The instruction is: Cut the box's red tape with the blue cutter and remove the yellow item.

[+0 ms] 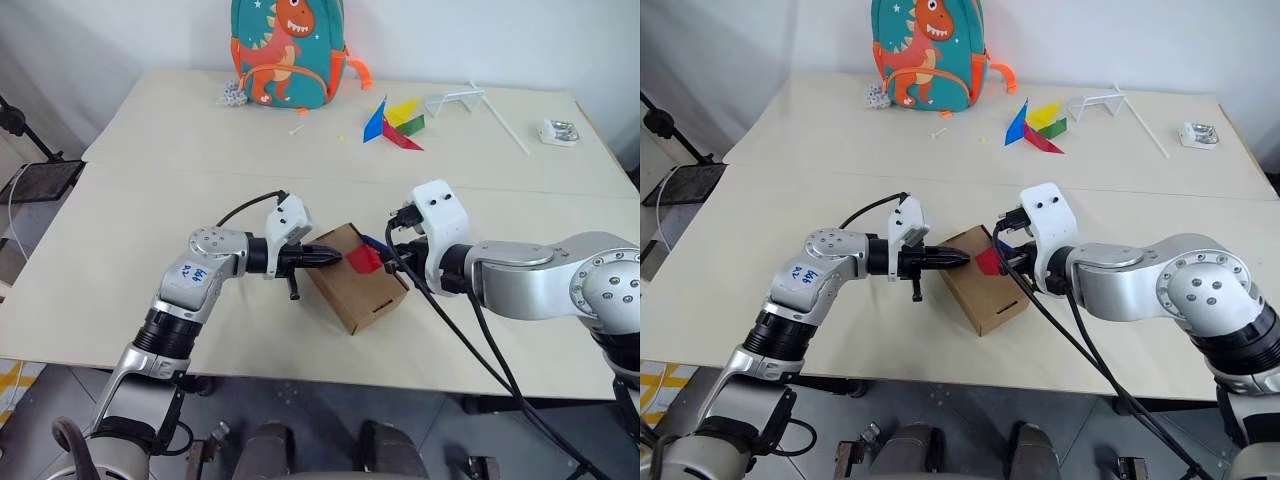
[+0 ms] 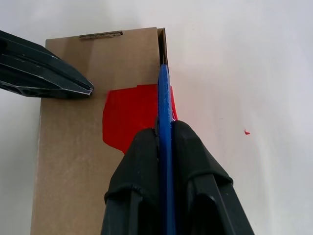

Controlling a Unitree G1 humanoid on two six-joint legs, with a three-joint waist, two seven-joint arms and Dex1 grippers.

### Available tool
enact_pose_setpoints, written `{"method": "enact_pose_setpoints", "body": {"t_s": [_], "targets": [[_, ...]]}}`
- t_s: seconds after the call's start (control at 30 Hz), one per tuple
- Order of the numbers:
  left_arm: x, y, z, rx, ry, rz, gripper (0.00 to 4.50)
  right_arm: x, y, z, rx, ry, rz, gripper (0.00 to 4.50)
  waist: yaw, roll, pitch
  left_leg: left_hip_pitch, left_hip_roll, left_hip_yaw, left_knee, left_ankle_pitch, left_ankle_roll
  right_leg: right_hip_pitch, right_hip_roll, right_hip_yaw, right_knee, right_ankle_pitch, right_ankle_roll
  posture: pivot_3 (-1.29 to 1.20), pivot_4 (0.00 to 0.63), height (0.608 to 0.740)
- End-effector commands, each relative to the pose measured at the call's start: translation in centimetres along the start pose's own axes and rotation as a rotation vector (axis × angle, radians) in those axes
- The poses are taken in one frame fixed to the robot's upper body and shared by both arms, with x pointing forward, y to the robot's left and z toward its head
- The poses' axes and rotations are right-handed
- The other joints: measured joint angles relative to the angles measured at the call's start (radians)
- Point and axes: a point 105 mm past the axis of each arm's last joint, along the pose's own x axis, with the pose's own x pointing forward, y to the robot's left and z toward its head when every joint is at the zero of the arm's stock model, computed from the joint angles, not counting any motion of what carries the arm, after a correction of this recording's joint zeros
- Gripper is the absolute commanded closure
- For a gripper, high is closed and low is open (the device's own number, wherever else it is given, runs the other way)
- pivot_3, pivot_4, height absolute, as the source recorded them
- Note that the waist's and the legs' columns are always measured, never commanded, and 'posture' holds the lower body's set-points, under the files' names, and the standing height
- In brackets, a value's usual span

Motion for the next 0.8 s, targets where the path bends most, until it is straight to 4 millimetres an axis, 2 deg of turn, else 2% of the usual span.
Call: {"method": "enact_pose_setpoints", "body": {"t_s": [0.03, 0.23, 0.53, 0.8], "targets": [[0.1, -0.2, -1.6, -0.040, 0.057, 0.001, 4.50, -0.4, 0.3, -0.5, -0.012, 0.023, 0.022, 4.37, 0.000, 0.000, 0.000, 0.000, 0.000, 0.000, 0.000, 0.000, 0.000, 0.000, 0.000, 0.000, 0.000, 0.000, 0.000, 0.00, 0.150, 0.740], [0.3, -0.2, -1.7, -0.054, 0.066, 0.008, 4.50, -0.6, 0.5, -1.1, -0.014, 0.065, 0.042, 4.37, 0.000, 0.000, 0.000, 0.000, 0.000, 0.000, 0.000, 0.000, 0.000, 0.000, 0.000, 0.000, 0.000, 0.000, 0.000, 0.00, 0.150, 0.740], [0.7, 0.1, -3.4, -0.105, 0.179, 0.057, 4.50, -1.3, 0.1, -2.2, -0.028, 0.113, 0.056, 4.37, 0.005, 0.000, -0.001, 0.001, 0.000, 0.000, 0.000, 0.000, 0.000, 0.001, 0.000, 0.000, 0.000, 0.000, 0.000, 0.00, 0.150, 0.740], [1.3, -0.1, -4.1, -0.126, 0.207, 0.058, 4.50, -1.7, -0.3, -2.5, -0.028, 0.128, 0.065, 4.37, 0.008, -0.001, -0.004, 0.002, 0.000, 0.000, 0.001, 0.000, 0.000, 0.002, 0.000, 0.001, 0.000, 0.000, 0.000, 0.00, 0.150, 0.740]]}}
